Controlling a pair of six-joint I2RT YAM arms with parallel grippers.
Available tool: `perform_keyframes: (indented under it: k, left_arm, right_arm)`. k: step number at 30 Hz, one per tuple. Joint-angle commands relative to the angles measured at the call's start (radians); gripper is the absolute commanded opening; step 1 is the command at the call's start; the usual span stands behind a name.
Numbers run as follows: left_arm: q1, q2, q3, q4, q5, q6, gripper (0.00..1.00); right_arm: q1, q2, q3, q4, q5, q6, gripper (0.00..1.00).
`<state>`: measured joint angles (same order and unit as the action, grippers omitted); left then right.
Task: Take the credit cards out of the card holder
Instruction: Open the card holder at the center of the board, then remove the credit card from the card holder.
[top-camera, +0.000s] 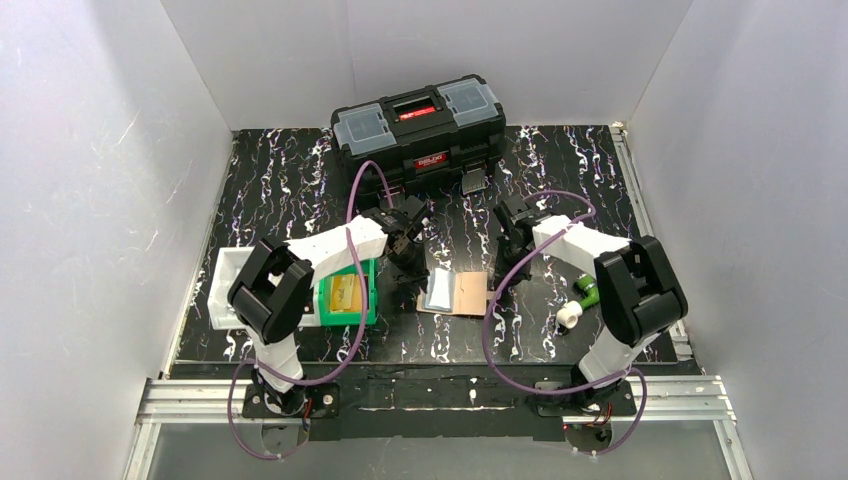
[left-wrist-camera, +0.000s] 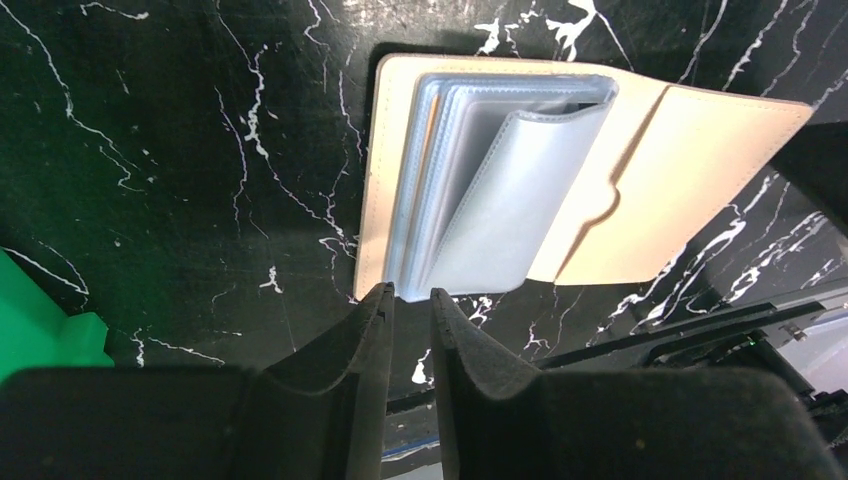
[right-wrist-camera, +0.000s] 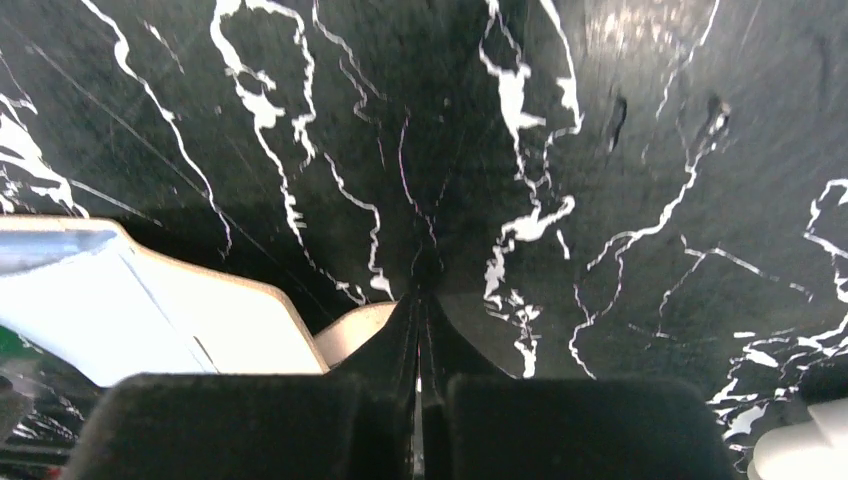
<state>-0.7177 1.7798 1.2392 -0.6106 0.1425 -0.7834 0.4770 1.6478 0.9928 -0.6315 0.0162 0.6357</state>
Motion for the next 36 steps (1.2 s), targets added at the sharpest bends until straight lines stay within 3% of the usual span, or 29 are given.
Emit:
perform_keyframes:
  k: [1, 11, 13, 17, 21, 25, 29, 36]
  left_arm:
    - [-0.005, 0.006, 0.031, -0.034, -0.045, 0.007, 0.19]
    - [-0.003, 0.066, 0.086, -0.052, -0.064, 0.043, 0.15]
    - [-0.003, 0.076, 0.096, -0.056, -0.064, 0.047, 0.15]
    - [-0.004, 0.079, 0.108, -0.06, -0.062, 0.049, 0.14]
    - [-0.003, 0.074, 0.111, -0.064, -0.066, 0.058, 0.14]
    - [0.03, 0.041, 0.101, -0.078, -0.072, 0.065, 0.14]
    - [0.1, -0.025, 0.021, -0.052, -0.022, 0.052, 0.14]
    - [0.147, -0.055, -0.055, -0.033, 0.017, 0.033, 0.12]
  right_arm:
    - [-0.012, 0.048, 0.081, 0.023, 0.059, -0.021, 0.01]
    - [-0.012, -0.019, 0.119, 0.018, 0.021, -0.03, 0.01]
    - [-0.012, -0.032, 0.137, -0.003, 0.019, -0.032, 0.09]
    - [-0.006, -0.077, 0.17, -0.036, 0.025, -0.032, 0.4]
    - [0.02, -0.129, 0.216, -0.091, 0.057, -0.029, 0.54]
    - [0.136, -0.155, 0.256, -0.097, 0.034, -0.004, 0.58]
    - [0.279, 0.012, 0.269, 0.016, -0.002, 0.02, 0.67]
    - [0.359, 0.196, 0.354, 0.033, 0.044, 0.01, 0.75]
